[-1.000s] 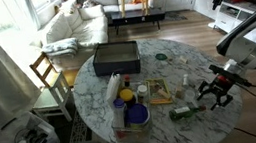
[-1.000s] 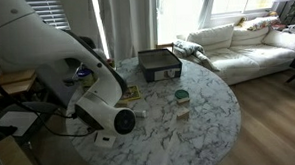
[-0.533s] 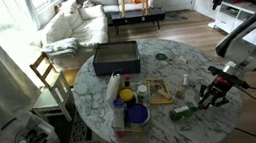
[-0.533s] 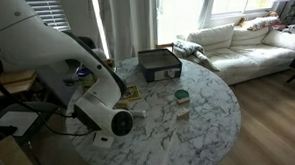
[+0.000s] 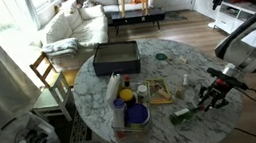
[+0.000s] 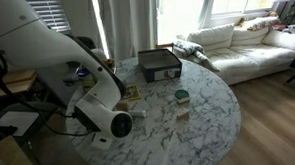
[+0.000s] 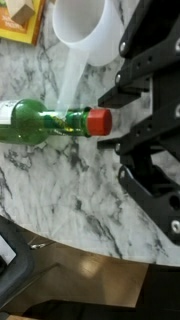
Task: Pick up the horizontally laying green hot sauce bottle and position it vertically on the table
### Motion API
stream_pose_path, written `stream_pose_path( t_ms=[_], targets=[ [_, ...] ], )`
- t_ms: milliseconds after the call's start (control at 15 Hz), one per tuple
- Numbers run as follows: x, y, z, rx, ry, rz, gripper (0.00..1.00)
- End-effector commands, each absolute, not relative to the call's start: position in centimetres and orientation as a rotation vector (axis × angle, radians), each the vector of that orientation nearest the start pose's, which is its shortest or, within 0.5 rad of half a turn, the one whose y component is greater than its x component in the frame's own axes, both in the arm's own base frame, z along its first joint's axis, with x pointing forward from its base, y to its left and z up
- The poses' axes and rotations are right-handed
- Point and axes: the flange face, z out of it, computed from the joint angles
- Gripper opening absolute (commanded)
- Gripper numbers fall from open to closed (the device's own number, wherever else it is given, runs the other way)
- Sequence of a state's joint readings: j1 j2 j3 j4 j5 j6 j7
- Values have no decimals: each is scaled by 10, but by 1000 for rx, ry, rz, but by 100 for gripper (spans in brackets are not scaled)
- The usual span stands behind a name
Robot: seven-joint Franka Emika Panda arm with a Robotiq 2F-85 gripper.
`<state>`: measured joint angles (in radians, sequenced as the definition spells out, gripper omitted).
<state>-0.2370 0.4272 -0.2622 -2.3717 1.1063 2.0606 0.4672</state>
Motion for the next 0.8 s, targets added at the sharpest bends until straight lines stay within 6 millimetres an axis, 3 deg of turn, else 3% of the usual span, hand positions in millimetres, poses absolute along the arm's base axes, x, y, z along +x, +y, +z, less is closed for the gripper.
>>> stream_pose_path(
  t_ms=[0,133,733],
  targets=[
    [398,-174,119,-1384,1964,762,14],
    [398,-173,119,-1374,1961,767,4],
    [396,-188,137,-1392,1966,722,7]
  ],
)
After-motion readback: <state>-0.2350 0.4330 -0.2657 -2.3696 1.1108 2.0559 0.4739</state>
